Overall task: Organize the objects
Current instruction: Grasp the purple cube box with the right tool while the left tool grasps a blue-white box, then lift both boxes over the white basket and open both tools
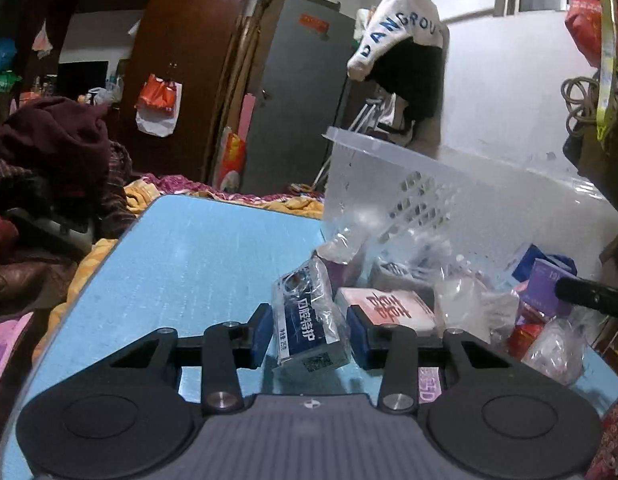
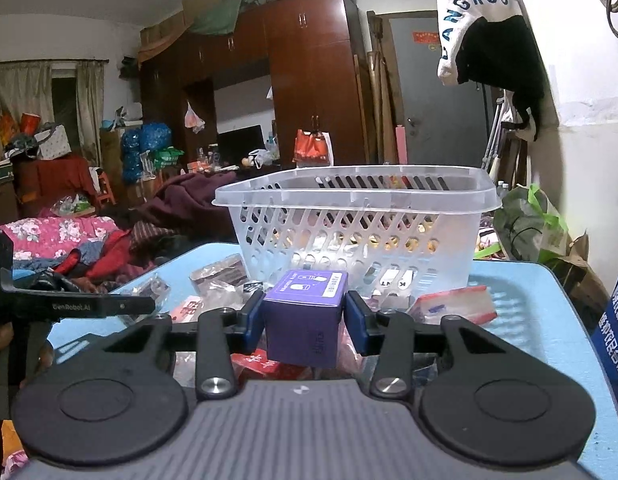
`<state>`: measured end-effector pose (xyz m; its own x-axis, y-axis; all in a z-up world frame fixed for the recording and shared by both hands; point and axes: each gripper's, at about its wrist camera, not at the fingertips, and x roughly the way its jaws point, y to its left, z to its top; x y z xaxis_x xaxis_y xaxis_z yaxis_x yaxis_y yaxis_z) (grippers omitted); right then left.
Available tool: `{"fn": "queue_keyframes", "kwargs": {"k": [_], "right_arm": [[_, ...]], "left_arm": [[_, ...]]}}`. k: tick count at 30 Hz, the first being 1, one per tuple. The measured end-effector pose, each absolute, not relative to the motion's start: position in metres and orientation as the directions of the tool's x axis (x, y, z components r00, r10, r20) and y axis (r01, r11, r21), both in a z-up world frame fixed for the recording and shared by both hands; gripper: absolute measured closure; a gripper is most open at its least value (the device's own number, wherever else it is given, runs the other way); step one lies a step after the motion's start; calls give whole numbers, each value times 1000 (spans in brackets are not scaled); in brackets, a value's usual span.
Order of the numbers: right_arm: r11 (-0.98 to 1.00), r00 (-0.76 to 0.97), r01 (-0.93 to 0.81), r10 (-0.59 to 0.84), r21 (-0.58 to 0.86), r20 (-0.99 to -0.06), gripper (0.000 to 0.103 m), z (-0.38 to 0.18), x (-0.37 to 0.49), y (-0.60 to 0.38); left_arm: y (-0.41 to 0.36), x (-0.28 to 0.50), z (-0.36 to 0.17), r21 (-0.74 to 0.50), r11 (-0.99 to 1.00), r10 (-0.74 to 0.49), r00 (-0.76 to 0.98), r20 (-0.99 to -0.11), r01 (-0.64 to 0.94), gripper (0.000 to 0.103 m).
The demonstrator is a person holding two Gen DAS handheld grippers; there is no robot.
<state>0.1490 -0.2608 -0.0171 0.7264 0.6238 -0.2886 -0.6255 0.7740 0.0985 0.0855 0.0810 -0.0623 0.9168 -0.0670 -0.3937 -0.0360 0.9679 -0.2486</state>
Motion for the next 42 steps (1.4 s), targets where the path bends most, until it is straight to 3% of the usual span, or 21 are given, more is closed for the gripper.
{"fn": "queue_keyframes", "kwargs": {"k": [3,6,11,16,19,21,23,24,25,26,27,29,31,36,42], "right_arm": [[777,728,-622,621,100,-292,57,-18,151,-261],[775,731,-623,624,105,-276,57,-15,149,-265],[775,748,-626,628,87,-215,57,10,145,-273],[793,789,-608,602,-21,-125,58,68,164,-257],[805,807,-589,582,-67,-100,58,97,191,-244],[815,816,-575,564,-71,-131,58,102,213,-237],[815,810,-577,561,-58,-172,56,97,234,-232],[820,817,-568,550,-73,-175,51,92,239,-229],[827,824,-555,533,-89,-193,30,85,242,-227],[832,828,-546,521,-92,-206,21,80,243,-227],[836,832,-542,518,-89,-197,14,77,240,-232],[828,823,-557,543,-54,-164,11,70,221,-251],[822,814,-569,562,-7,-149,0,65,204,-271],[848,829,-529,524,29,-197,0,20,168,-317],[849,796,-524,518,72,-315,7,-33,164,-322]], "left_arm": [[77,94,-66,-225,974,-81,894,-440,-22,58],[77,89,-65,-233,972,-81,905,-417,-20,60],[80,74,-36,-255,966,-105,955,-277,33,60],[53,103,49,-183,966,-209,969,-131,183,60],[35,158,85,-145,972,-207,964,-169,184,60],[25,193,90,-123,980,-178,958,-225,154,60],[22,223,81,-125,980,-182,940,-289,151,56],[18,233,74,-102,983,-176,932,-318,151,50],[15,236,67,-71,989,-149,930,-335,132,37],[15,232,62,-57,991,-133,935,-330,121,30],[16,224,58,-57,991,-136,940,-313,124,30],[24,197,53,-89,984,-173,951,-258,155,28],[31,169,46,-92,983,-176,953,-248,157,23],[37,95,0,-32,995,-104,969,-225,99,23],[49,59,-47,-112,990,-121,948,-295,92,23]]}}
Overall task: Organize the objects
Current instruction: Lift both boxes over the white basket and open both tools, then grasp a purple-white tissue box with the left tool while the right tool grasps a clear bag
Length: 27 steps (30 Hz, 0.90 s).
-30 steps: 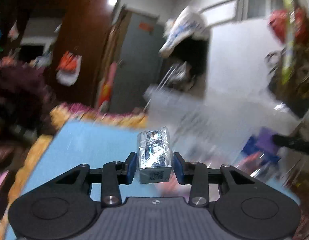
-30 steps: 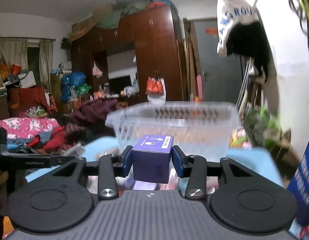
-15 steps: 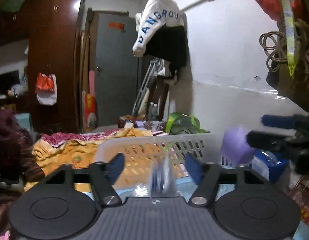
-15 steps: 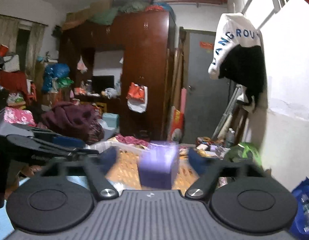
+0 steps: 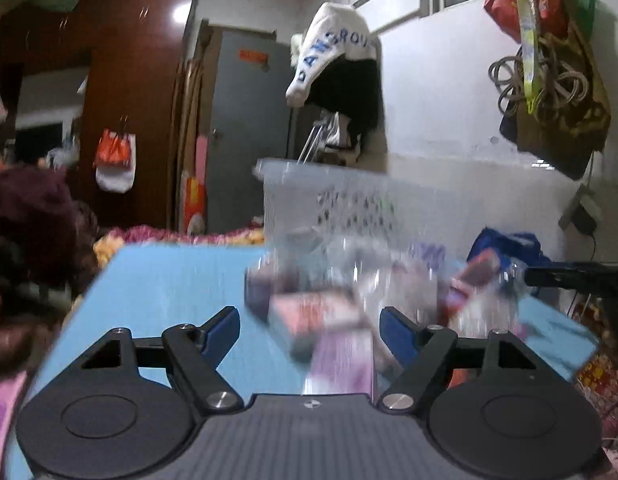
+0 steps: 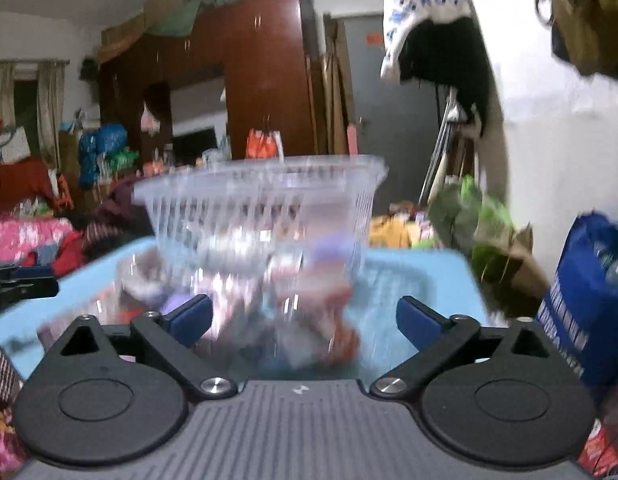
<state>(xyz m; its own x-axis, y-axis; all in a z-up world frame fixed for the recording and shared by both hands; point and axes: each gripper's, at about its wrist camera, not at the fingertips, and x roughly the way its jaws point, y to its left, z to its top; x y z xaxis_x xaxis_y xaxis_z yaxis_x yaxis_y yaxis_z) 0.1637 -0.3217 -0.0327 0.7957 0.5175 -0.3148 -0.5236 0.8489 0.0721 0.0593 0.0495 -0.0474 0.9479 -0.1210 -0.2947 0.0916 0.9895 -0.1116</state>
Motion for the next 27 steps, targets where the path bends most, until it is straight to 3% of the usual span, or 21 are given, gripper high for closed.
{"fn": "queue_keyframes", "kwargs": {"k": [2,7,10,17,18,20,27], "right_arm": [[846,790,-526,522,81,-322,9,-35,171,-317],[834,771,-549,526,42,-358,48,-41,175,-304],[838,777,-543,525,53,-348,56,-43,167,-309],[831,782,-551,546,76,-302,57,-45,138,-319],[829,780,-553,549,80,-301,57,-46,137,-319],[831,782,-550,547,84,-299,57,-49,135,-317],[844,805,-525,533,106,-260,57,-52,133,-328]], "left_arm": [[47,56,-55,-102,991,-119,943,-311,92,23],[37,58,-67,-41,994,-112,932,-344,104,23],[37,56,-74,-31,994,-111,927,-358,107,23],[32,54,-81,-19,996,-89,929,-359,88,25],[30,55,-81,-14,996,-83,930,-357,83,29],[29,54,-82,-13,997,-78,933,-351,79,55],[34,45,-79,-21,998,-57,950,-306,53,55]]}}
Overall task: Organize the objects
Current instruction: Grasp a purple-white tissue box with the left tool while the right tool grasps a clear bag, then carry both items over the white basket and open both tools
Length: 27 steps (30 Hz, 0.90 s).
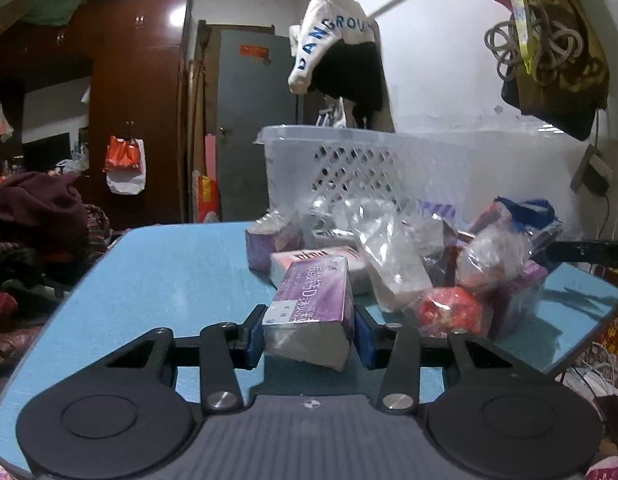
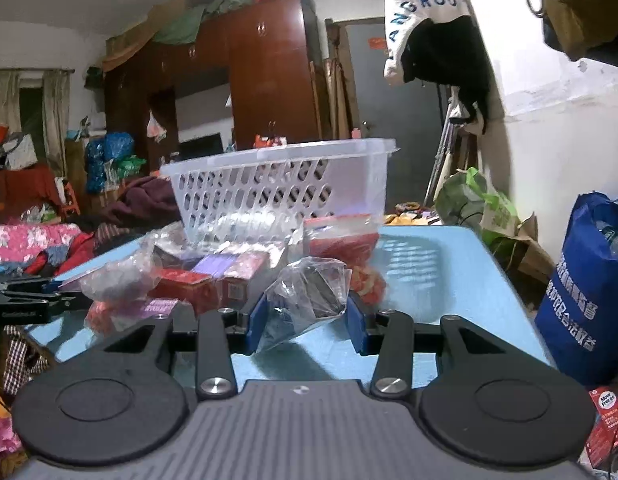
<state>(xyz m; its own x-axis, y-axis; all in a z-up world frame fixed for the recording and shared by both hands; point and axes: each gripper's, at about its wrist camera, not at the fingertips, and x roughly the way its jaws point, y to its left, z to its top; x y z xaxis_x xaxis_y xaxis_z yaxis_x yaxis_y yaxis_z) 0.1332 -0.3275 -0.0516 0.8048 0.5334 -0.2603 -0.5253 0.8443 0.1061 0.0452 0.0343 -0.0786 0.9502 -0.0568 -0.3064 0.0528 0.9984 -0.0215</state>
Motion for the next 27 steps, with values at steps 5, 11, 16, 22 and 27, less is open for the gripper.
{"fn": "queue_keyframes", "kwargs": {"k": [5,11,16,22,27], "right_arm": [[845,810,-516,534,136,-244,58,-49,133,-338],[846,821,-506,532,167,-208,58,-48,131,-346],[848,831,-498,526,179,-181,58,-47,130,-346],[828,833,-532,549,177,-64,58,-7,129,-341],[822,825,-559,565,112,-31,58,51,184,-302]], "left_arm": [[41,42,-77,-26,999,-47,954,-295,42,55],[43,41,-79,-38,998,-54,956,-289,45,55],[44,39,-79,-59,996,-74,961,-267,60,55],[48,53,-27,-87,990,-126,977,-174,113,55],[36,129,52,-97,978,-199,967,-156,186,55]]}}
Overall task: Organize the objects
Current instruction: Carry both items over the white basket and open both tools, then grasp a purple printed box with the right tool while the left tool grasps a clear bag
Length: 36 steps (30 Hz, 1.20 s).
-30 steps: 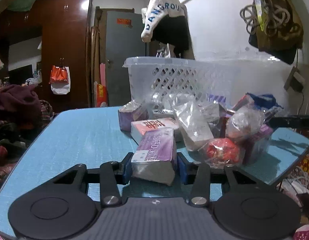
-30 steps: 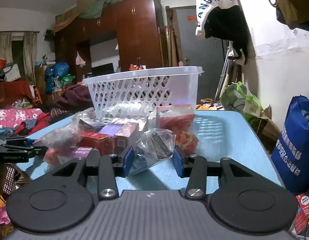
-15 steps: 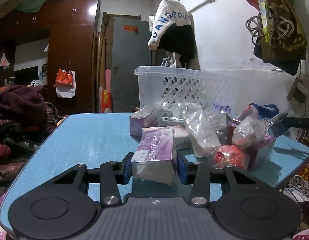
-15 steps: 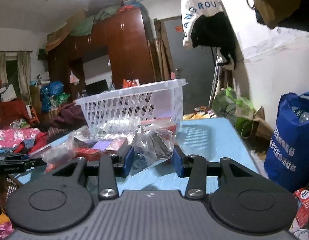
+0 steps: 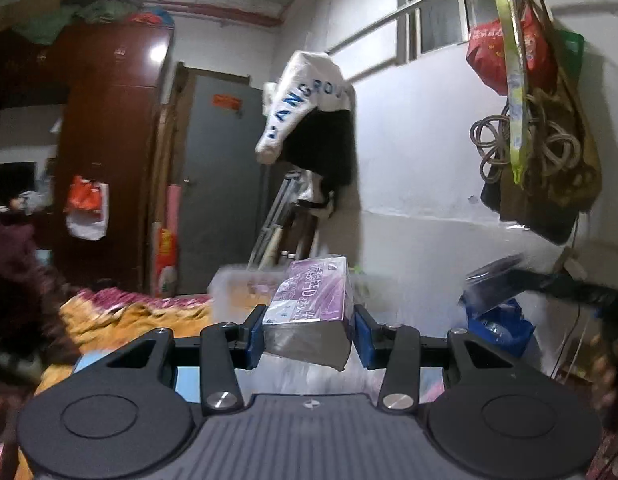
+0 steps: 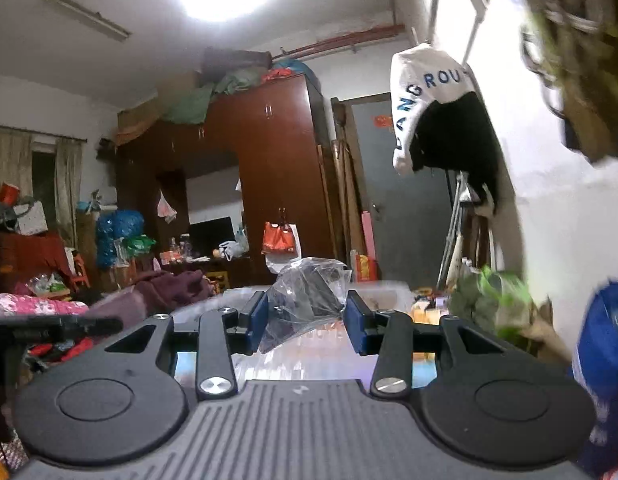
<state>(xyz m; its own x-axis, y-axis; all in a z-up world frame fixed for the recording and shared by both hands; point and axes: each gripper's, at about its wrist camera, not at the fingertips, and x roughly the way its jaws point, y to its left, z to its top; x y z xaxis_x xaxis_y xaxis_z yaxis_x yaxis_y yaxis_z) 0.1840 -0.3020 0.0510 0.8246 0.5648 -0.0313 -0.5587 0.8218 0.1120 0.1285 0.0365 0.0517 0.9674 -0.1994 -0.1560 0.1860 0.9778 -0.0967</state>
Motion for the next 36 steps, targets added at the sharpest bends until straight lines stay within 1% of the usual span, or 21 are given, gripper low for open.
{"fn": "queue_keyframes", "kwargs": {"k": [1,3,4,6,7,8,9,10,11,13,15,16,18,20,22,26,29,31,32,34,36], "right_arm": [[821,821,-561,568,107,-51,58,60,201,-292],[835,830,-543,549,83,-93,58,69,229,-273],[838,829,-540,546,77,-122,58,71,242,-266],[832,816,-549,554,78,-167,58,71,260,-253],[835,815,-546,549,68,-184,58,69,266,-247],[839,819,-542,541,53,-191,57,68,270,-243],[840,819,-541,536,36,-204,52,67,272,-239],[837,810,-547,537,25,-236,35,65,273,-236],[835,806,-549,539,29,-244,27,63,268,-237],[832,815,-555,549,24,-185,0,59,240,-251],[839,830,-543,540,18,-140,0,50,209,-270],[843,832,-537,535,30,-144,0,41,194,-281],[833,817,-548,552,73,-166,0,18,169,-298],[821,793,-562,570,103,-213,0,-8,149,-306],[809,778,-577,587,118,-224,0,-32,124,-307],[772,736,-621,634,136,-238,0,-54,99,-300],[761,721,-642,640,91,-265,2,-58,97,-288],[758,719,-647,643,85,-264,3,-59,97,-282],[752,711,-653,650,91,-268,4,-61,100,-280],[737,690,-670,664,94,-288,11,-68,98,-275],[731,684,-677,667,83,-295,13,-70,99,-268]], "left_arm": [[31,150,63,-87,982,-181,968,-172,168,55],[23,187,73,-94,983,-179,954,-242,160,55],[20,203,74,-108,982,-180,946,-269,156,55],[13,225,72,-96,985,-167,933,-320,143,55],[9,233,69,-80,985,-172,931,-322,154,53],[7,238,67,-59,985,-172,930,-323,162,36],[5,241,65,-46,987,-159,931,-330,153,25],[6,239,62,-44,990,-140,934,-330,133,15],[7,232,60,-46,991,-135,937,-322,127,15],[11,203,52,-51,988,-154,948,-279,146,15],[15,167,41,-57,988,-155,953,-262,145,15],[15,148,32,-58,986,-164,952,-258,154,15],[13,112,11,-67,980,-201,945,-256,190,15],[6,81,-12,-64,978,-210,943,-258,200,15],[0,60,-29,-72,975,-224,939,-260,212,15],[-6,40,-43,-95,970,-240,939,-247,223,15],[-16,43,-40,-62,965,-263,935,-238,256,15],[-21,47,-40,-67,958,-288,928,-234,280,15],[-24,49,-40,-67,953,-304,922,-239,296,15],[-31,53,-42,-54,948,-318,914,-252,315,15],[-41,57,-47,-25,944,-323,906,-272,329,18]]}}
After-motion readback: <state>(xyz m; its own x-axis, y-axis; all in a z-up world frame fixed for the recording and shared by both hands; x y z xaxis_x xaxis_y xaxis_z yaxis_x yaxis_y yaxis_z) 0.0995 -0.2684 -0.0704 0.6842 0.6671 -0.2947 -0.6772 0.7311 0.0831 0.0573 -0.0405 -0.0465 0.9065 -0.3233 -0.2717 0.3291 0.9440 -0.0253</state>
